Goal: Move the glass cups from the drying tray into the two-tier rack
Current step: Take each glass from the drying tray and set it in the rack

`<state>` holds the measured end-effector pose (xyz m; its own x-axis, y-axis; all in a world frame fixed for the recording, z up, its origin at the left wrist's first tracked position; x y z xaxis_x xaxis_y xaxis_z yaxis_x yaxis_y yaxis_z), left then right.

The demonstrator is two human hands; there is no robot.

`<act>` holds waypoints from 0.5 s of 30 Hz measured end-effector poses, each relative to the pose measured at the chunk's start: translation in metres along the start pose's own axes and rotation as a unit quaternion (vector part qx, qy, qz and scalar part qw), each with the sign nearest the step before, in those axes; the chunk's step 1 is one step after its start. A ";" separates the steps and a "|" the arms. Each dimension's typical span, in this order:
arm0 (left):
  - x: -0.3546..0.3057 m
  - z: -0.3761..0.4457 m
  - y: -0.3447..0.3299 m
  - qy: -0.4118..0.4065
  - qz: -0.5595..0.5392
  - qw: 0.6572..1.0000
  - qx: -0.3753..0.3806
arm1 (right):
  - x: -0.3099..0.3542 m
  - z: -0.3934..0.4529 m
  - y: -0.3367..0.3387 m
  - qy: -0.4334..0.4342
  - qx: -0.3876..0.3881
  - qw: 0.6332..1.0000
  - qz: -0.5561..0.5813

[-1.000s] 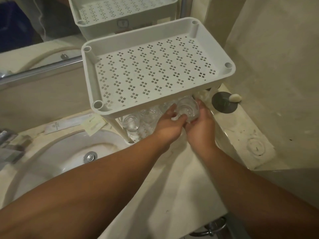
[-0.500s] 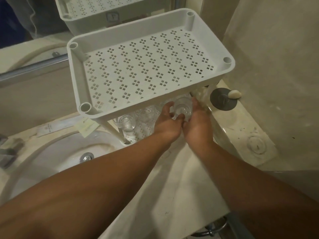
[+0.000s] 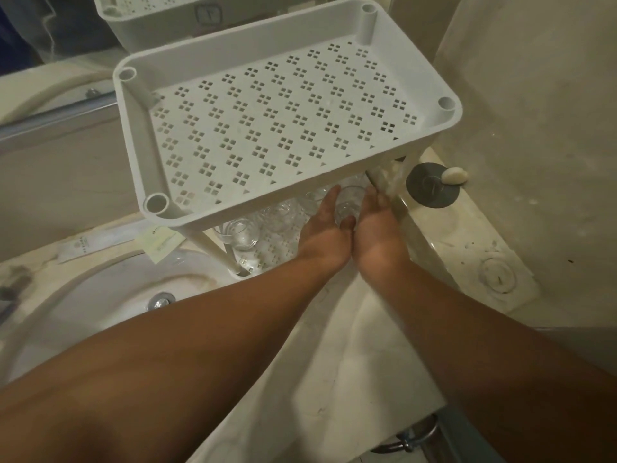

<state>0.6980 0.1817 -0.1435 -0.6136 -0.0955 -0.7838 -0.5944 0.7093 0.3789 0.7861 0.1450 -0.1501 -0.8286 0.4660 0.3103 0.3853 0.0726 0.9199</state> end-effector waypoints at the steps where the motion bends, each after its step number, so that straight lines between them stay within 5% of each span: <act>1: 0.001 0.001 0.000 0.000 0.002 1.000 0.004 | 0.003 0.001 0.001 -0.004 0.035 0.994 -0.104; 5: 0.002 0.005 -0.001 0.004 -0.011 1.000 0.015 | 0.009 0.006 0.001 -0.001 0.094 0.911 -0.403; 10: 0.001 0.007 -0.001 -0.002 -0.017 1.000 0.018 | 0.005 0.013 -0.011 0.011 0.103 0.862 -0.495; 15: 0.003 0.006 0.001 -0.008 -0.011 0.999 0.029 | 0.009 0.011 -0.009 -0.013 0.097 0.877 -0.470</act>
<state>0.6989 0.1861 -0.1482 -0.5920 -0.1015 -0.7995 -0.5766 0.7465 0.3322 0.7798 0.1580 -0.1587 -0.8087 0.1405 -0.5712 -0.3985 0.5833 0.7077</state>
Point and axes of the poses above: each hand's wrist, its own z-axis towards the middle knuckle, its own y-axis out of the back of the hand, x = y × z, the point moved 3 cm from there along z, towards the middle knuckle, and after that the axes turned 9 degrees about x, right-handed, at the moved point
